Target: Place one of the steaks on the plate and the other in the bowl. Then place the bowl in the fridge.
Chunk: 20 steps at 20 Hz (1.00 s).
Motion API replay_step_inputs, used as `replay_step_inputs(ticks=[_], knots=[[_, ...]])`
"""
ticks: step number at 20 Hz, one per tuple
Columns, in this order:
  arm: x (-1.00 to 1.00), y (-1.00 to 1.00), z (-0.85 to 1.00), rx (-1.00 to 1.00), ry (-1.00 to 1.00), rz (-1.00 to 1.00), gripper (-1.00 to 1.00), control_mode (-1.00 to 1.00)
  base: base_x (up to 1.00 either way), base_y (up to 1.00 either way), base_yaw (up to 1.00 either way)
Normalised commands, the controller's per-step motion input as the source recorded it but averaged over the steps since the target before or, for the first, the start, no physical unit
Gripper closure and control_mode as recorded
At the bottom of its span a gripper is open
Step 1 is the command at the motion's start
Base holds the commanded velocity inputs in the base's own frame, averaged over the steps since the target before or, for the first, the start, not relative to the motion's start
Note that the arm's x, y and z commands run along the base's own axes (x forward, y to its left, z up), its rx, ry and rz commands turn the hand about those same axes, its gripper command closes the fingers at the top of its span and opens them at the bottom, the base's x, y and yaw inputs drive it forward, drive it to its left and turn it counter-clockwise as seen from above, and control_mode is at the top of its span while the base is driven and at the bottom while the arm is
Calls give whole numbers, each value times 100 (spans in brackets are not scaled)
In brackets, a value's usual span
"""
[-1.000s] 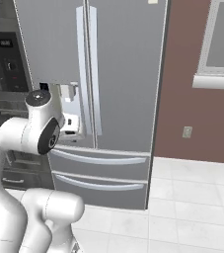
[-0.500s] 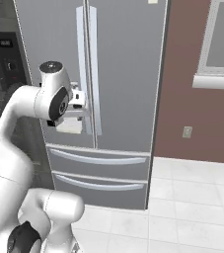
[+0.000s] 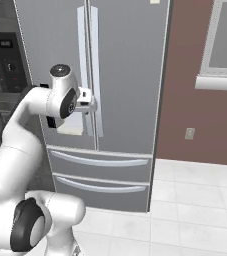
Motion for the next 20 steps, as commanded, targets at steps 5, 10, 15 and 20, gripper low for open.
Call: replay_step_inputs(ticks=[5,10,15,20], knots=[[68,3,-3,0,-4,0,-100,-100,0,0,0],[82,0,1,0,4,0,-100,-100,0,0,0],[89,0,17,0,12,0,-100,-100,0,0,0],[72,0,0,0,1,0,-100,-100,0,0,0]])
